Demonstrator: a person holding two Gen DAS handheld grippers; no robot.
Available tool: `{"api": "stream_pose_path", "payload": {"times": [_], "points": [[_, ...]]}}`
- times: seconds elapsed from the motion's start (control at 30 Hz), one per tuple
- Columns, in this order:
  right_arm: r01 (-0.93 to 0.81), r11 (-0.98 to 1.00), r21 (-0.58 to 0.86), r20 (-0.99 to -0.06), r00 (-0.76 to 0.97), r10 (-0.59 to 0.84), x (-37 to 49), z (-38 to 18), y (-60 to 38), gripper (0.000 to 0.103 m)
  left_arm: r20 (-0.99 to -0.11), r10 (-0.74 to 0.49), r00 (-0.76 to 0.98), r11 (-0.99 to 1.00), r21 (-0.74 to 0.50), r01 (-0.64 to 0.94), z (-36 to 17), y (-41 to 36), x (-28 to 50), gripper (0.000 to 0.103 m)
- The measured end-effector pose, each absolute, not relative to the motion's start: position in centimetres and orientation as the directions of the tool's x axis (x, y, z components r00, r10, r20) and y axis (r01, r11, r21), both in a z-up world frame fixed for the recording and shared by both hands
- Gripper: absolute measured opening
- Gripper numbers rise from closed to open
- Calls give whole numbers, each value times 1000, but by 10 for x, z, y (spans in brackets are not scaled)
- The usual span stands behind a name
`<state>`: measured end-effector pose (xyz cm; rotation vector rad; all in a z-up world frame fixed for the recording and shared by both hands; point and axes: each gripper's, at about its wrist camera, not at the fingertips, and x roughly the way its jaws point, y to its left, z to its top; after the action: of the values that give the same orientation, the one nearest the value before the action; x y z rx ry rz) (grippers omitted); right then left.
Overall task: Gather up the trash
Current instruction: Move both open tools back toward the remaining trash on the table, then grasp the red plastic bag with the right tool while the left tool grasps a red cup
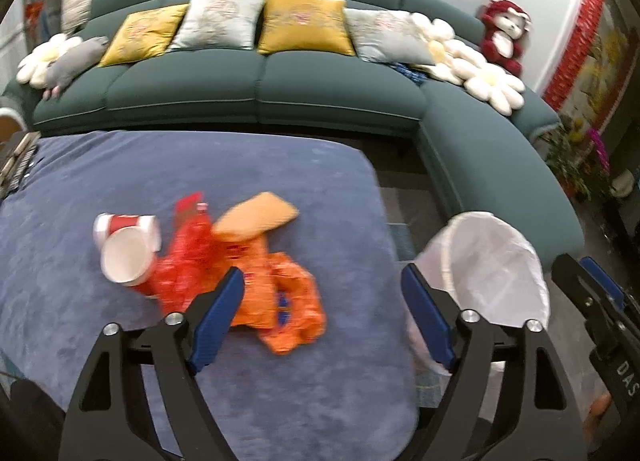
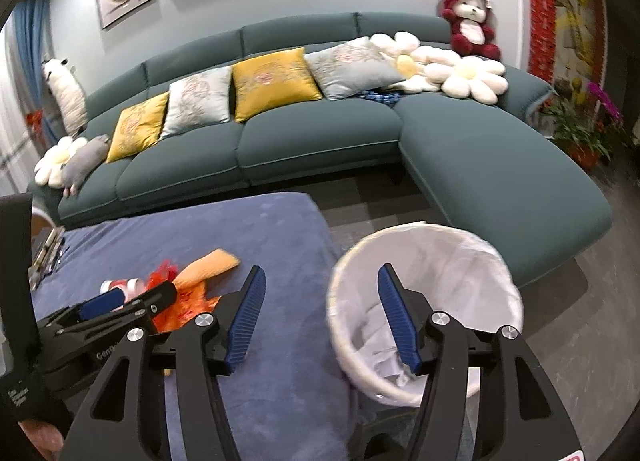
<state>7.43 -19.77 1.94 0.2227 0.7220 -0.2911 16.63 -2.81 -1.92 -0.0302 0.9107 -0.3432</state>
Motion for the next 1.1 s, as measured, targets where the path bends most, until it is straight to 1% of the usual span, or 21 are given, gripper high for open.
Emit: {"api": "stream_pose_path", "payload": {"times": [0.1,0.2,0.3,0.63,0.93,1.1], "points": [[308,947,91,-681,713,-166,80,18,-178,59,-769,-287,571,954,-178,240,-21,0,169,80],[278,957,82,-685,713,-149,87,16,-155,63,-771,-260,581,964,-174,201,-25,26,172,83],[249,966,72,-691,711,-132,92,11,-133,64,-771,-236,592,971,-172,164,-28,52,174,86],[136,989,51,-740,670,-54,122,-18,-53,65,-789,-173,590,984,-162,73,-47,135,184,86],[75,996,40,-794,607,-13,153,-57,3,65,-806,-158,571,983,-181,17,-63,190,201,86],[62,997,35,-821,571,-6,170,-78,20,65,-819,-152,552,983,-184,-1,-73,204,211,86]]}}
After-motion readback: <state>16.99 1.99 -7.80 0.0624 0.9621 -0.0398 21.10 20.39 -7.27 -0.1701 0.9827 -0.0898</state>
